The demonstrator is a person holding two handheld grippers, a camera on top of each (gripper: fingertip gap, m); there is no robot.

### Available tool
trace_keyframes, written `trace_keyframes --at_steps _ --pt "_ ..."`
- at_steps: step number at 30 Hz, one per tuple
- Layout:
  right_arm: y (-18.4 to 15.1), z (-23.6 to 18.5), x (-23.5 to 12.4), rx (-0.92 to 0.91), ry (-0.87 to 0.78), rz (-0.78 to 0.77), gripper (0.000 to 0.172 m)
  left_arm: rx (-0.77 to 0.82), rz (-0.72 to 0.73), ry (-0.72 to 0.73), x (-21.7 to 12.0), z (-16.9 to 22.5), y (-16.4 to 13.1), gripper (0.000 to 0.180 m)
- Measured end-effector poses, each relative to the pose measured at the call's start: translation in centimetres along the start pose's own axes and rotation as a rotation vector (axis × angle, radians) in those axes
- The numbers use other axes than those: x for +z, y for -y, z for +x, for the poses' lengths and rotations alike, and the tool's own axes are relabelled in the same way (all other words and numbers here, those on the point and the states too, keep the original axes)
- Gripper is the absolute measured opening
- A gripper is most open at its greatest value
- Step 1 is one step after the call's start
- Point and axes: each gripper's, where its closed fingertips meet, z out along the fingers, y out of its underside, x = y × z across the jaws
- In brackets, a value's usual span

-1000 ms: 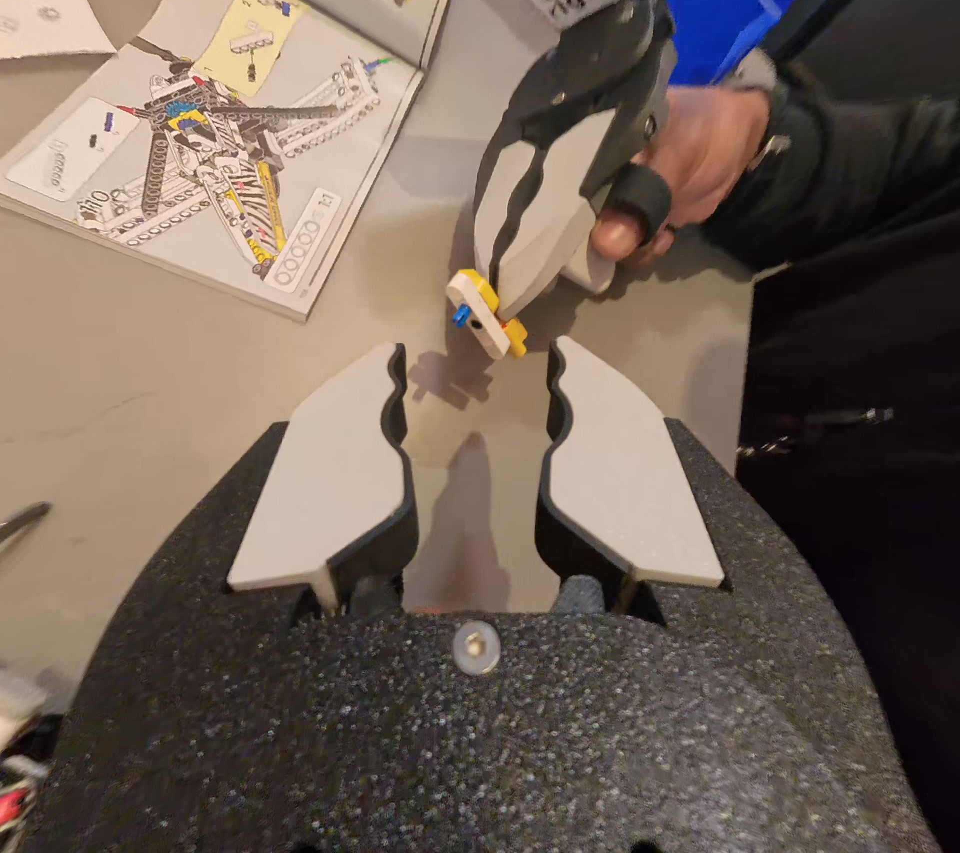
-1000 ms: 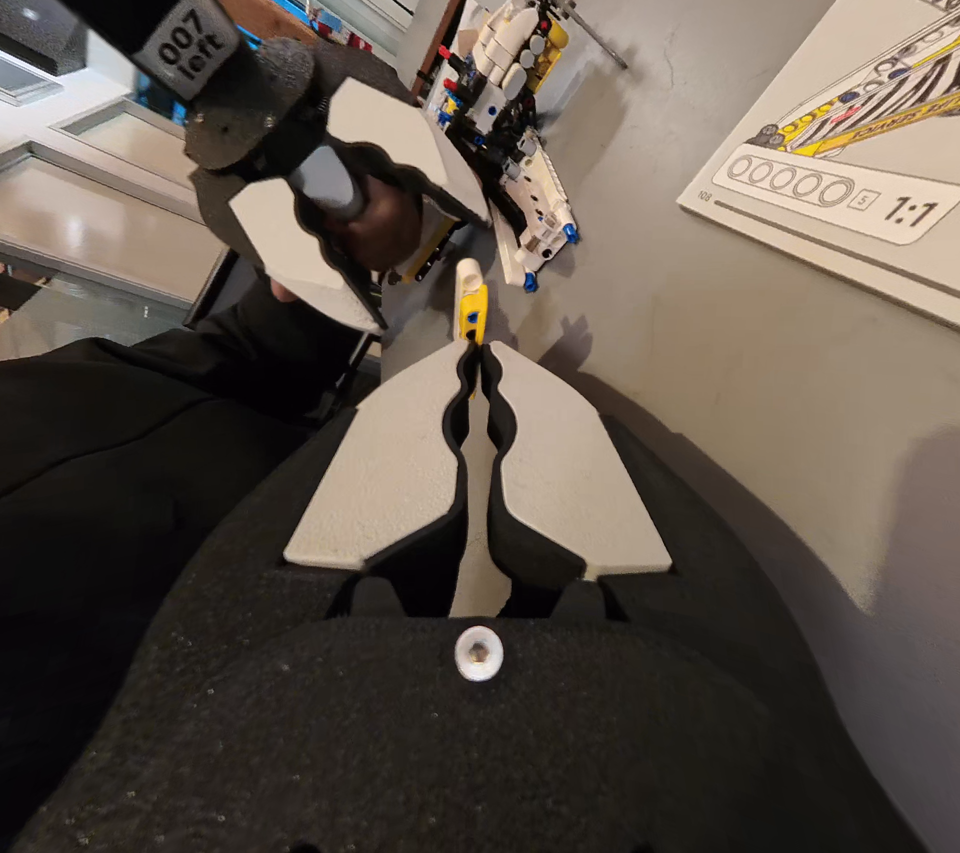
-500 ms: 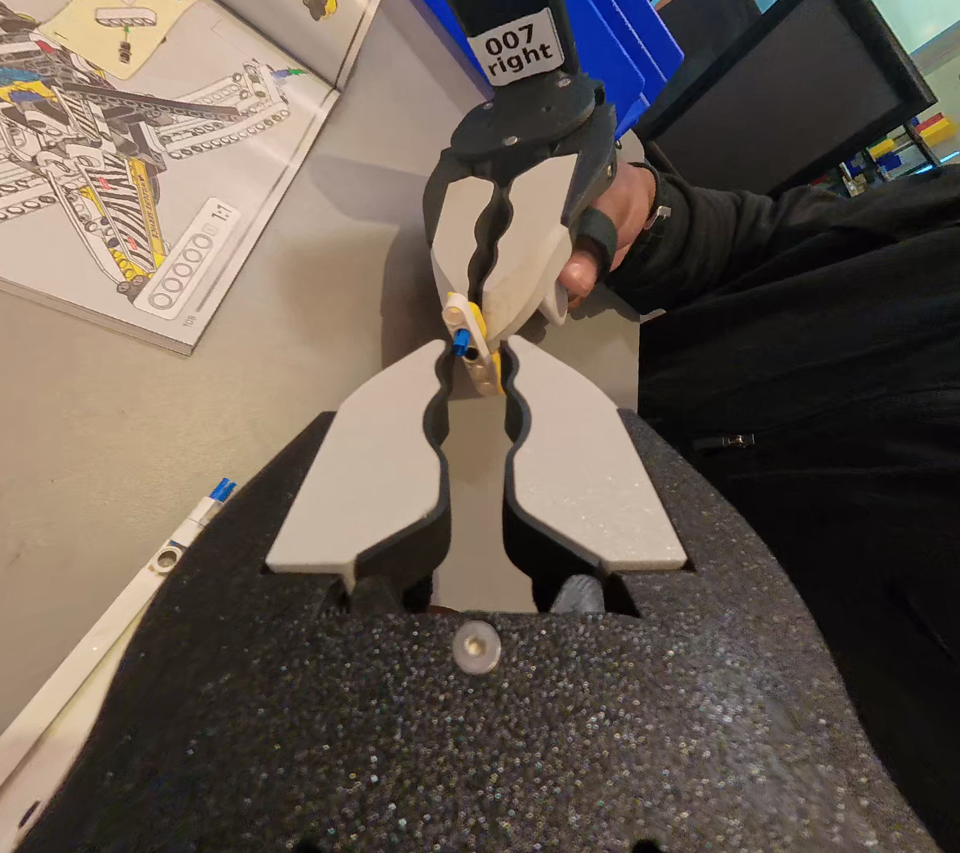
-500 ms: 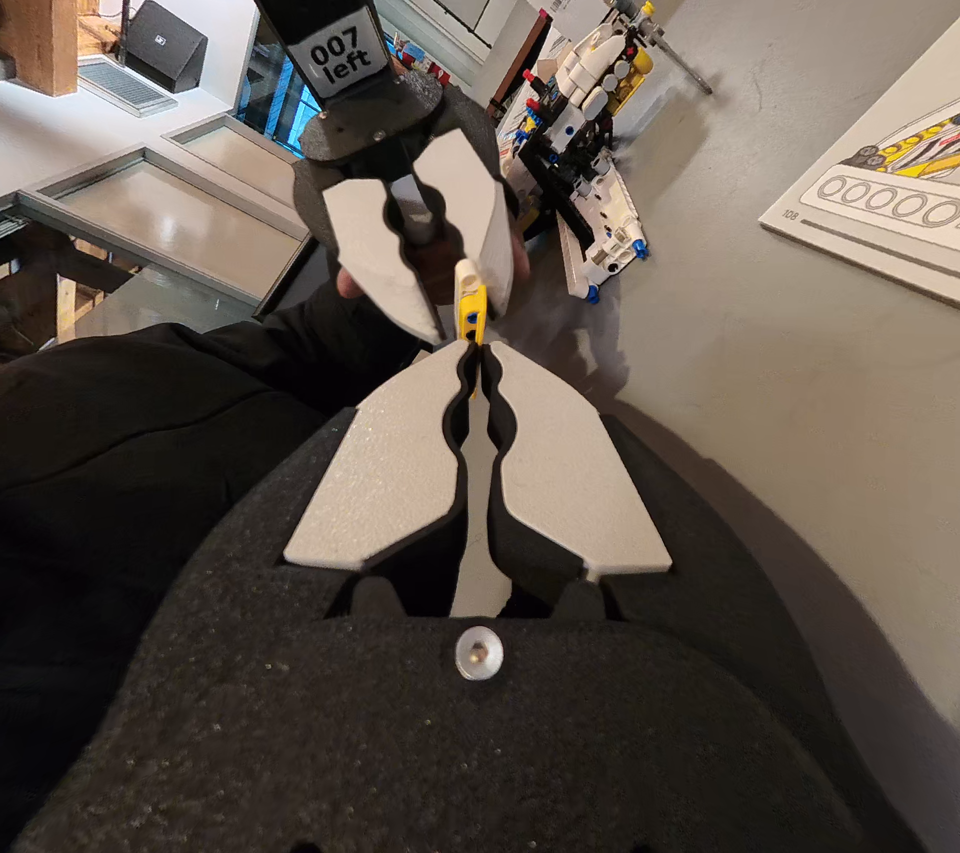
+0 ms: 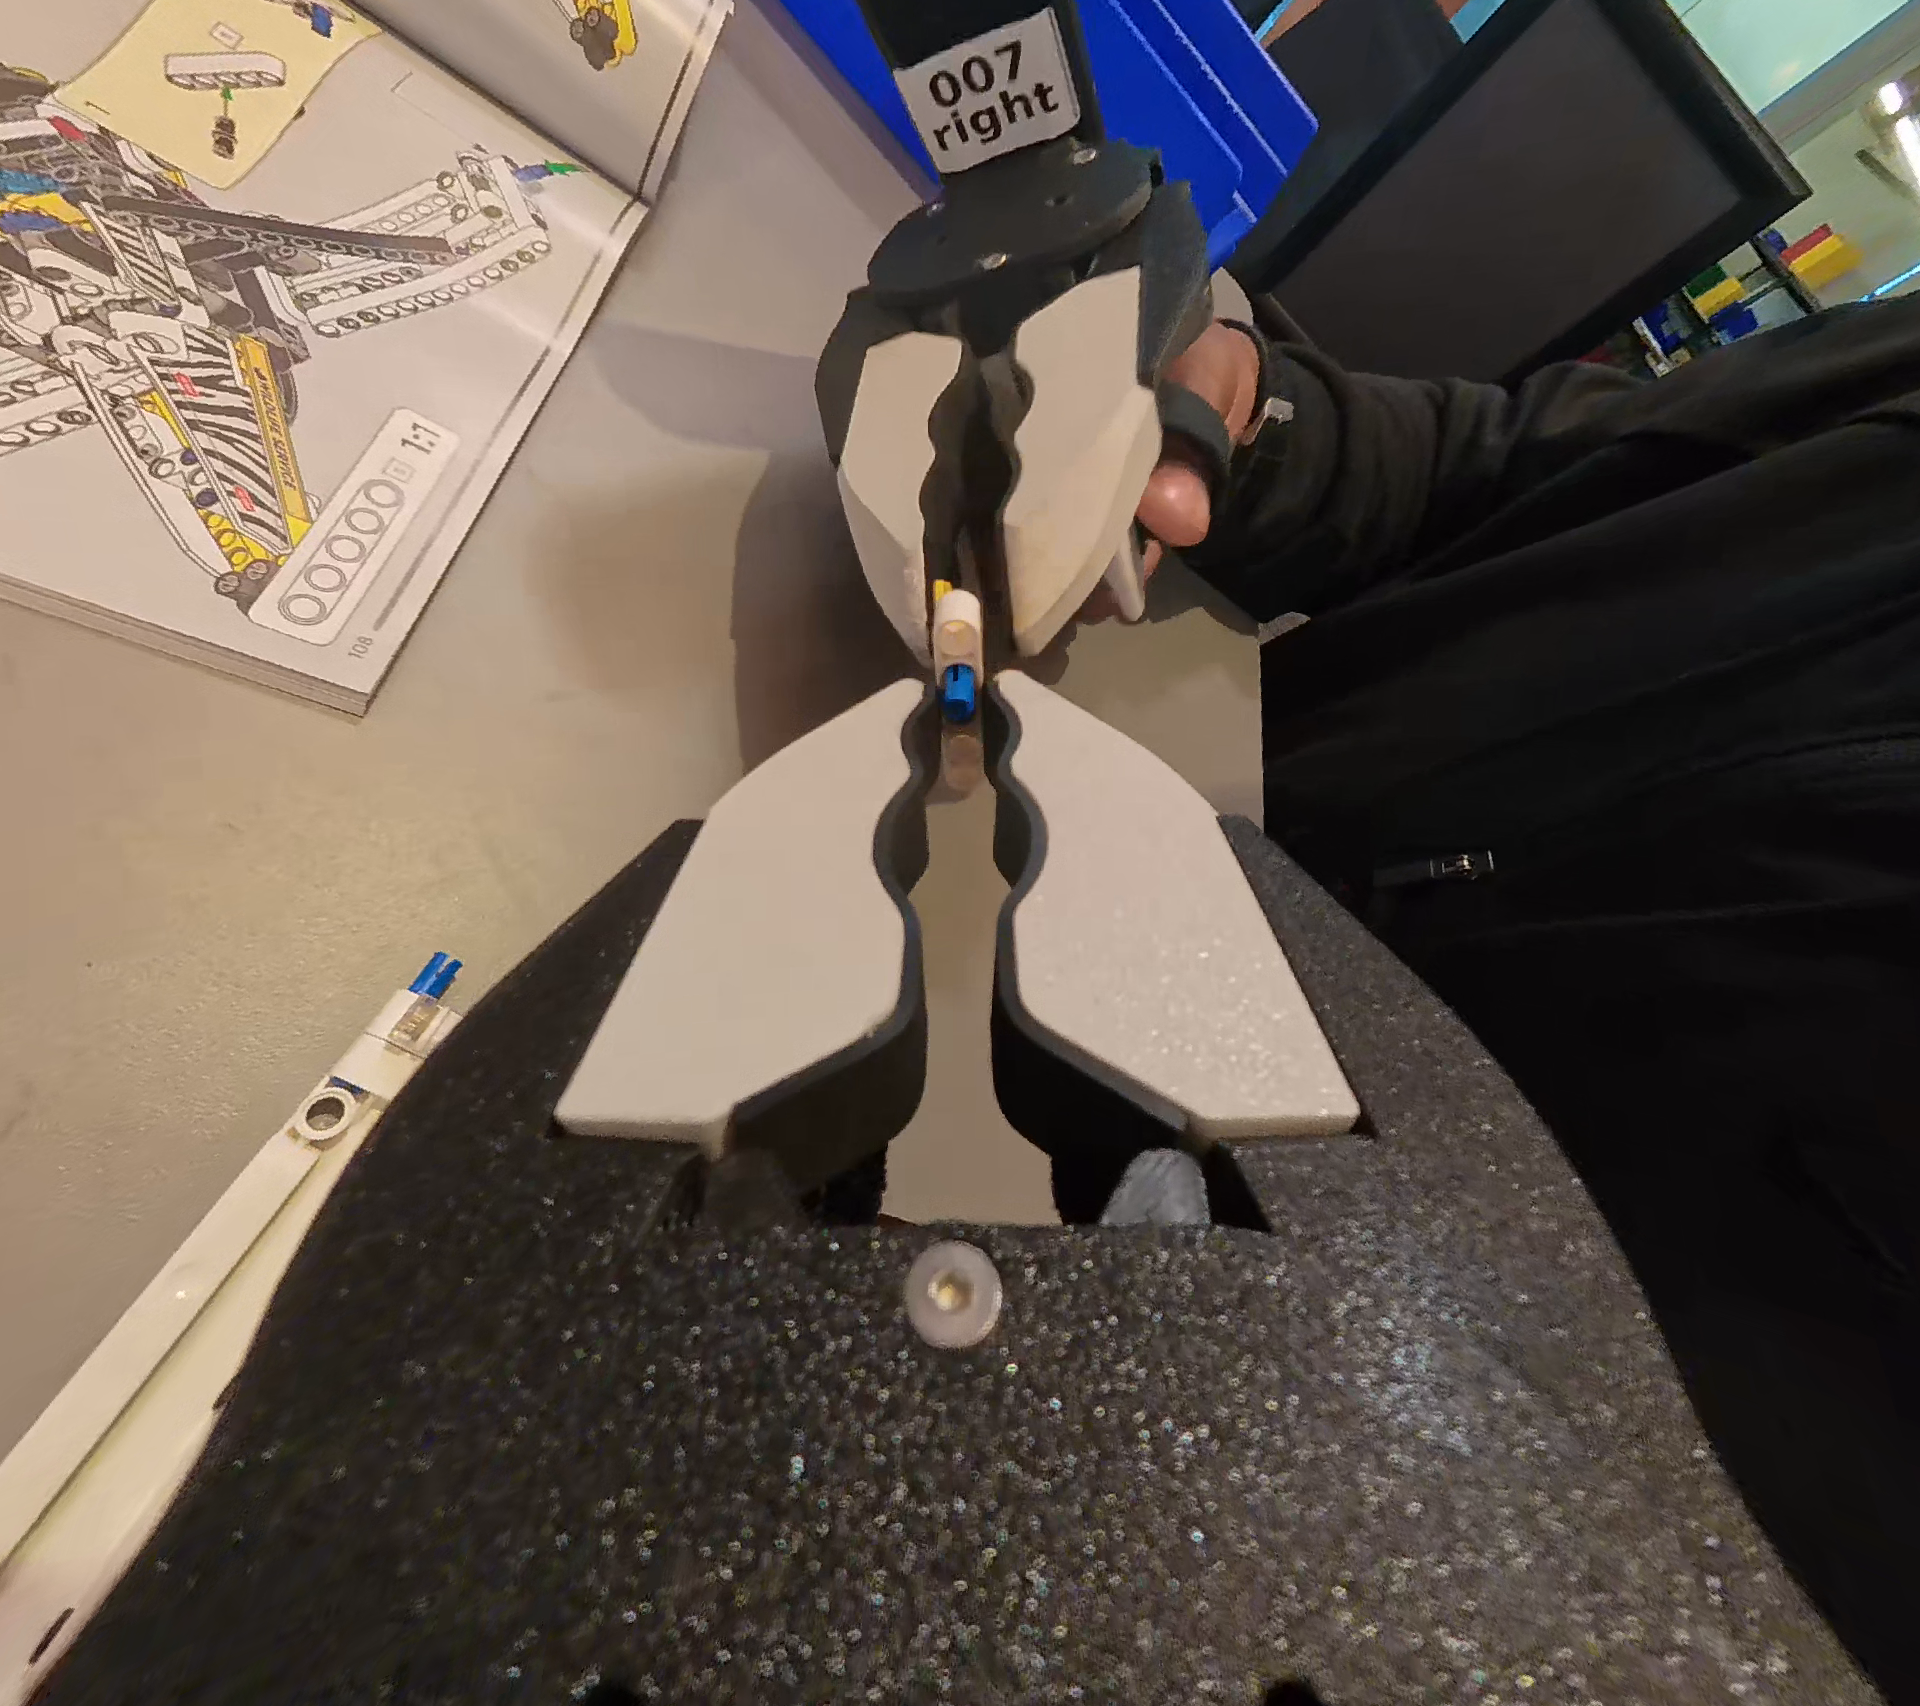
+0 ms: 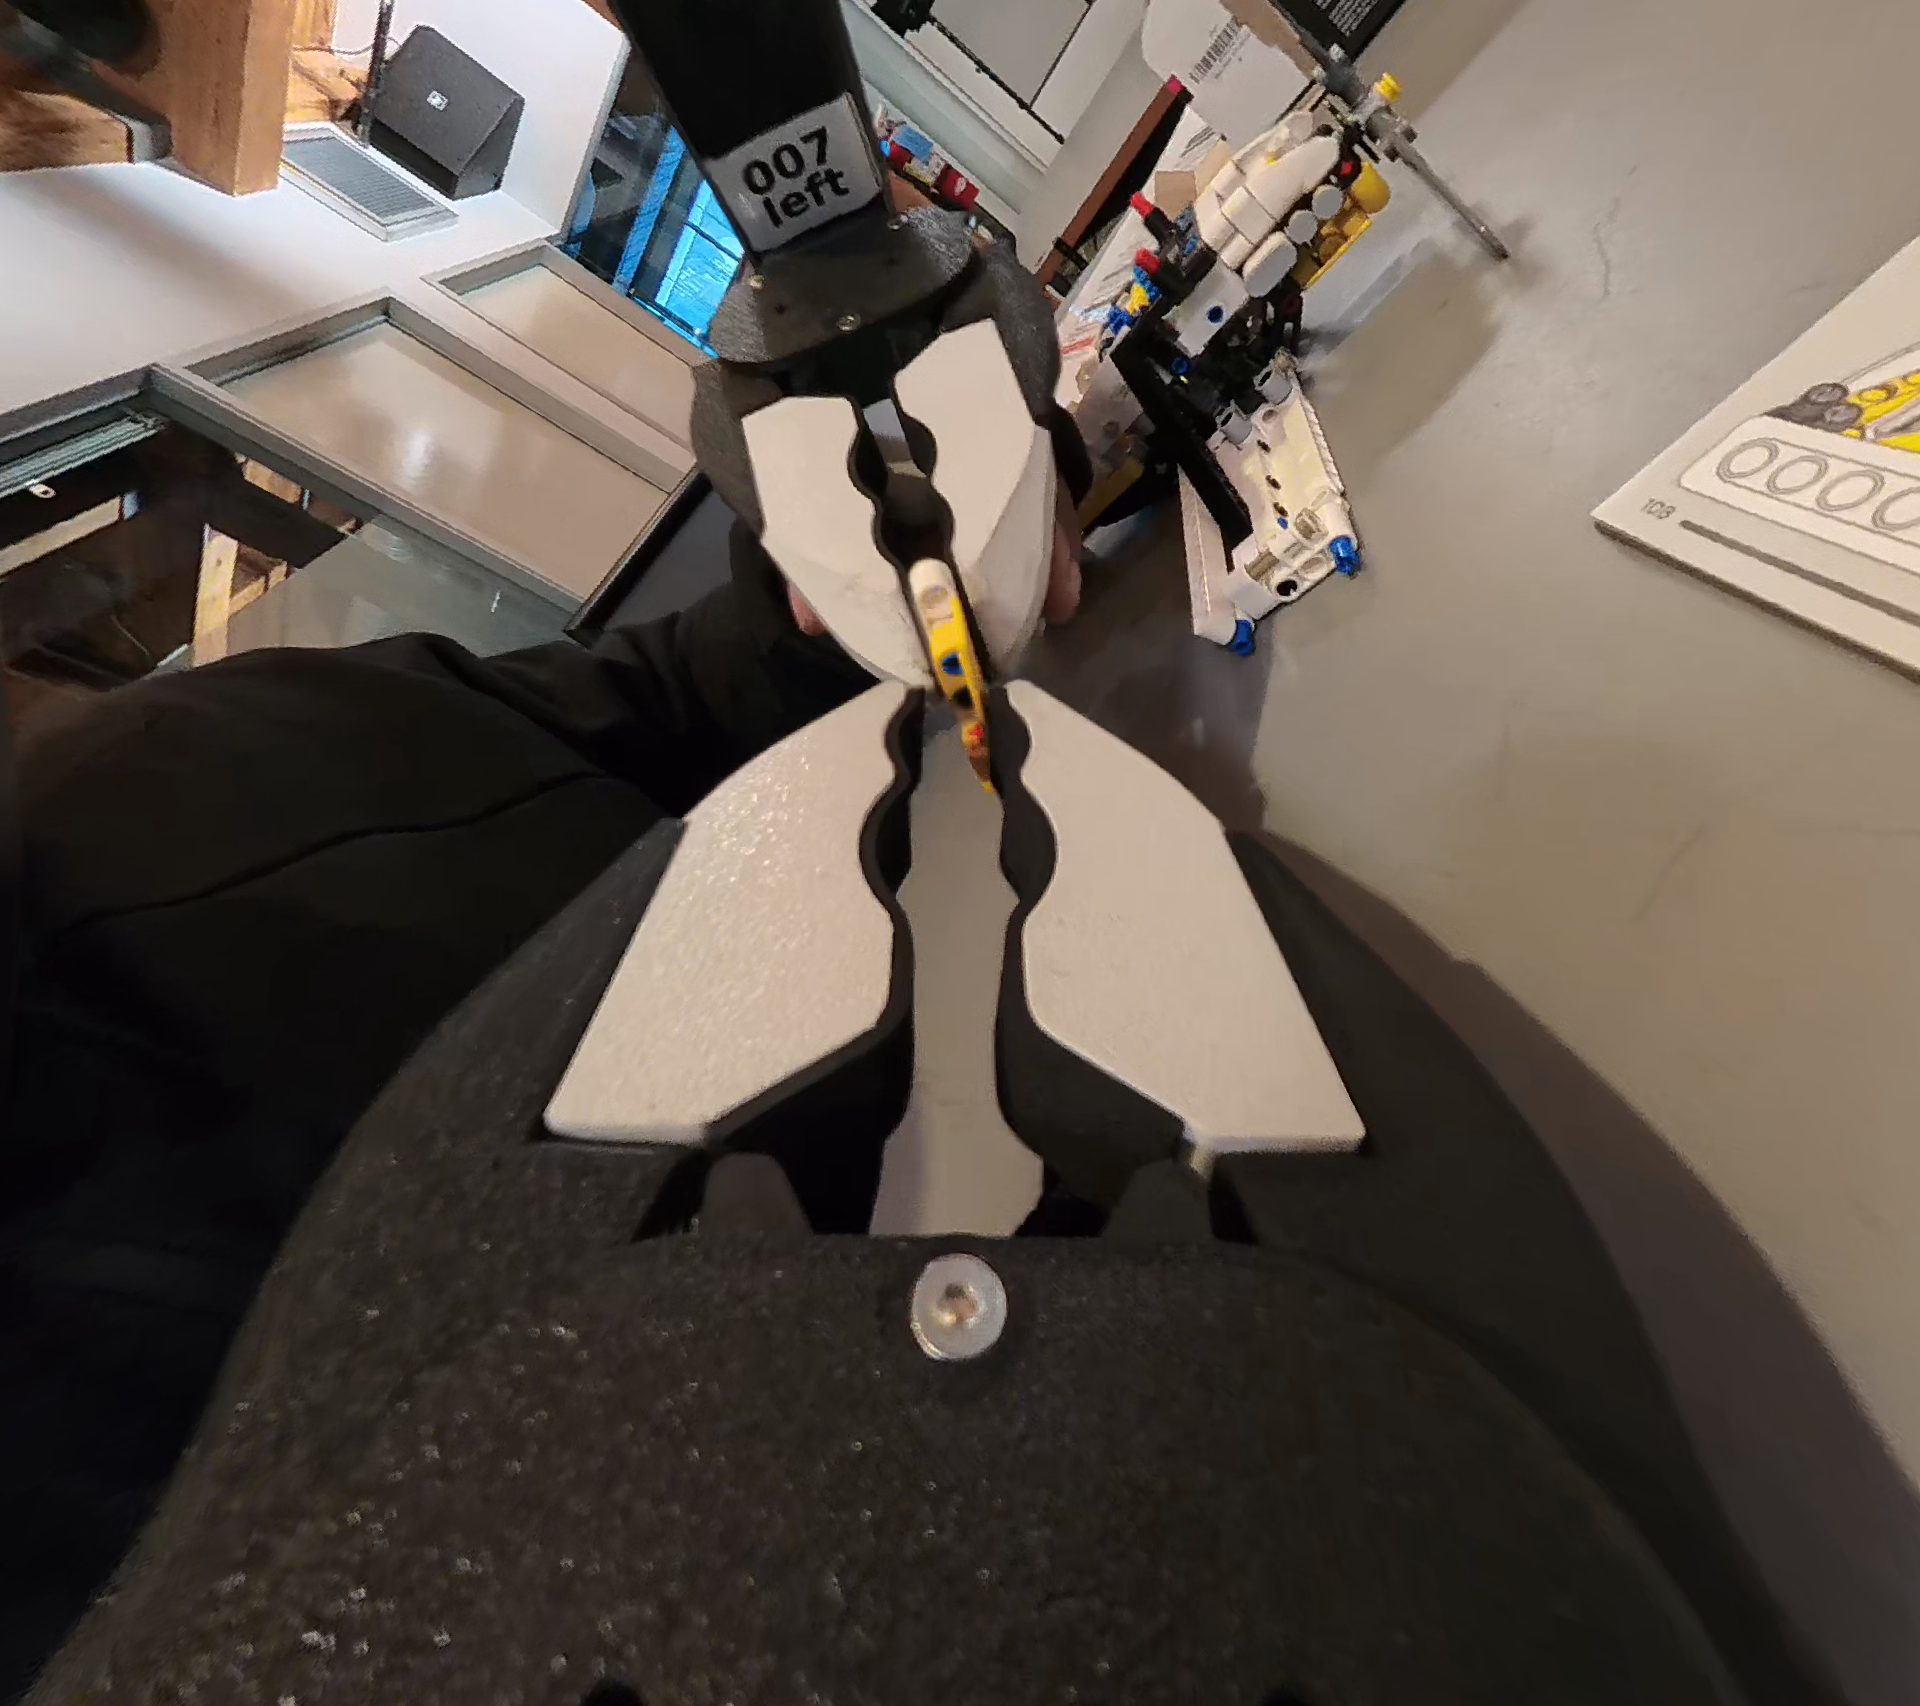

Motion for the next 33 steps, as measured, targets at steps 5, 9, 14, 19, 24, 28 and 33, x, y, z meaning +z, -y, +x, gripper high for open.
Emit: trace_keyframes --at_steps 5,9,14,19,24,28,33 --pt "0.1 -0.2 0.2 -0.023 0.009 0.001 0.013 0.022 -0.028 -0.010 0.2 0.2 -0.6 0.008" --pt "-0.4 -0.1 0.6 -0.045 -0.006 -0.025 0.009 0.026 -0.031 -0.027 0.3 0.5 -0.7 0.008" --pt "-0.7 -0.2 0.6 -0.099 -0.033 -0.048 0.008 0.021 -0.011 -0.034 0.3 0.6 -0.8 0.008" --pt "-1.2 -0.4 0.7 -0.106 -0.041 -0.083 0.008 -0.004 0.003 -0.067 0.1 0.9 -1.2 0.008" --pt "-1.4 -0.8 0.7 -0.098 -0.029 -0.093 0.008 -0.026 0.028 -0.094 0.0 1.4 -1.1 0.008" --pt "-1.5 -0.9 0.6 -0.096 -0.028 -0.094 0.008 -0.035 0.043 -0.095 0.0 1.5 -1.0 0.008" --pt "-1.7 -1.0 0.2 -0.087 -0.013 -0.103 0.008 -0.044 0.064 -0.100 0.3 1.7 -0.9 0.008"
